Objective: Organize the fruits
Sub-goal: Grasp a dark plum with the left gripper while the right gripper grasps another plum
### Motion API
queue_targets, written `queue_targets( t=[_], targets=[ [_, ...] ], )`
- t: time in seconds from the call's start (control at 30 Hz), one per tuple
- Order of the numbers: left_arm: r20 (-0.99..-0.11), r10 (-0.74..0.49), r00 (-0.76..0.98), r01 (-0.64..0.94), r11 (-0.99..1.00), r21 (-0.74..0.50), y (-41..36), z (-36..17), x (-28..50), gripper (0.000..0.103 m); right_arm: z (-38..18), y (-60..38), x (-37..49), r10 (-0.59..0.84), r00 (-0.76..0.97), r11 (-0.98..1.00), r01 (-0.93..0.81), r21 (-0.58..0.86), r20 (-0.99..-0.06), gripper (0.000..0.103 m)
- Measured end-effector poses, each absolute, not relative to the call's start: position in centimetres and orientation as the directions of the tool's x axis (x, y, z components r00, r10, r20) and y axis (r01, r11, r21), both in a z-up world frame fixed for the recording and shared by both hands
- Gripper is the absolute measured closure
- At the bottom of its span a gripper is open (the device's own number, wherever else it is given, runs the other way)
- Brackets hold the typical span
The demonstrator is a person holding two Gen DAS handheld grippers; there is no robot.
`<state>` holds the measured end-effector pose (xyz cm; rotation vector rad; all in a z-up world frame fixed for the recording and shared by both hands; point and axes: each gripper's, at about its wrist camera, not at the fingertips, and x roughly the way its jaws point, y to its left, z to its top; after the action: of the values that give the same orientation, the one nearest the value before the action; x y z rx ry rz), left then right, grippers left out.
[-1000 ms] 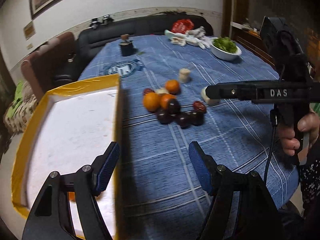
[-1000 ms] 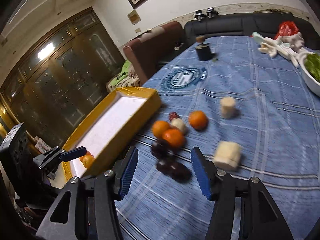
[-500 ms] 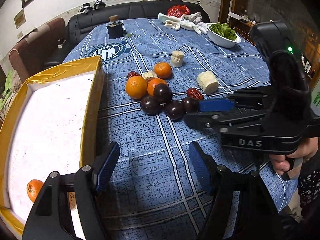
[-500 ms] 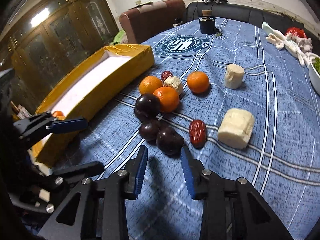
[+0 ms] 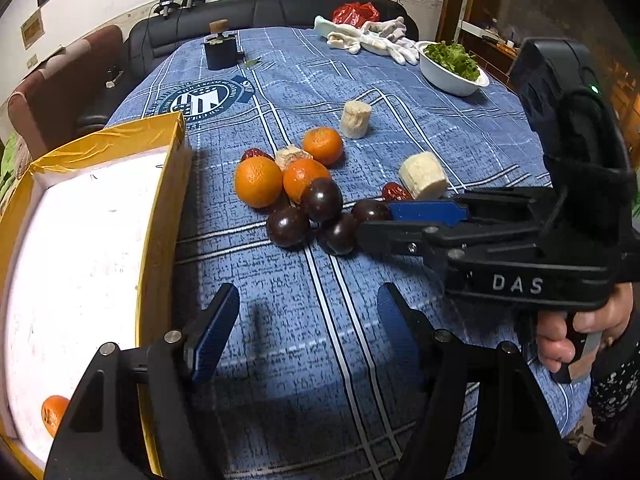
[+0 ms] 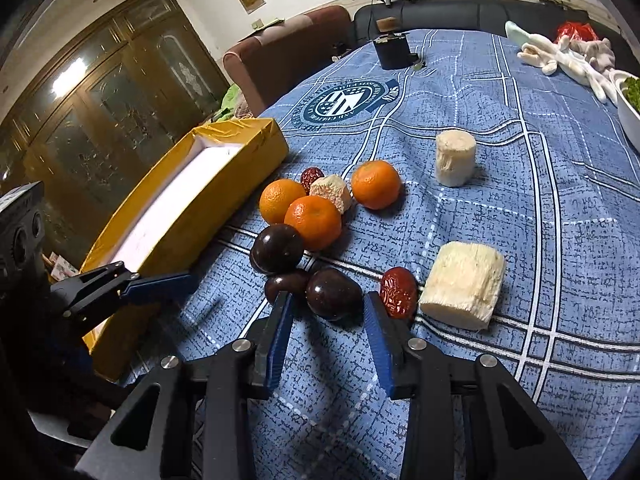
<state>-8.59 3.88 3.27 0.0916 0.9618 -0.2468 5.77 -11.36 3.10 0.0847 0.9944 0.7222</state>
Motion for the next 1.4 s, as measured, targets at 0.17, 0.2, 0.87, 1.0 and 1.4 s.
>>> queue_targets(
  t=[0.17,0.2,0.87,1.0,1.4],
  targets=[
    [-0.821,-0.158,0.549,0.255,0.967,-0.016,3.5,3.3,-8.1,0.032,3.0,-12.0,5.8,0.615,0.327,0.755,-0.507,0.415,-0.718,0.072],
    [-0.821,-0.159,0.548,0.259,0.966,-0.014,3.4,3.3,-8.1,0.032,3.0,-12.2,6.0,0.62,0.324,0.754,-0.499,0.428,-0.715,0.075],
    [-0.808,-0.175,0.563,0.319,0.948,0.017,-0.4,3.5,-4.6,0.045,5.1,-18.7,6.7,0.722,0.35,0.692,-0.366,0.623,-0.597,0.082],
    [-0.804,-0.188,0.564,0.349,0.937,0.026,-1.0,3.4,-4.7,0.048,5.3,-19.0,6.8,0.725,0.356,0.689,-0.359,0.63,-0.59,0.082],
    [-0.792,-0.242,0.56,0.338,0.94,-0.048,0.6,3.5,-6.1,0.048,5.2,-19.5,7.0,0.717,0.369,0.697,-0.334,0.635,-0.592,0.082]
  ],
)
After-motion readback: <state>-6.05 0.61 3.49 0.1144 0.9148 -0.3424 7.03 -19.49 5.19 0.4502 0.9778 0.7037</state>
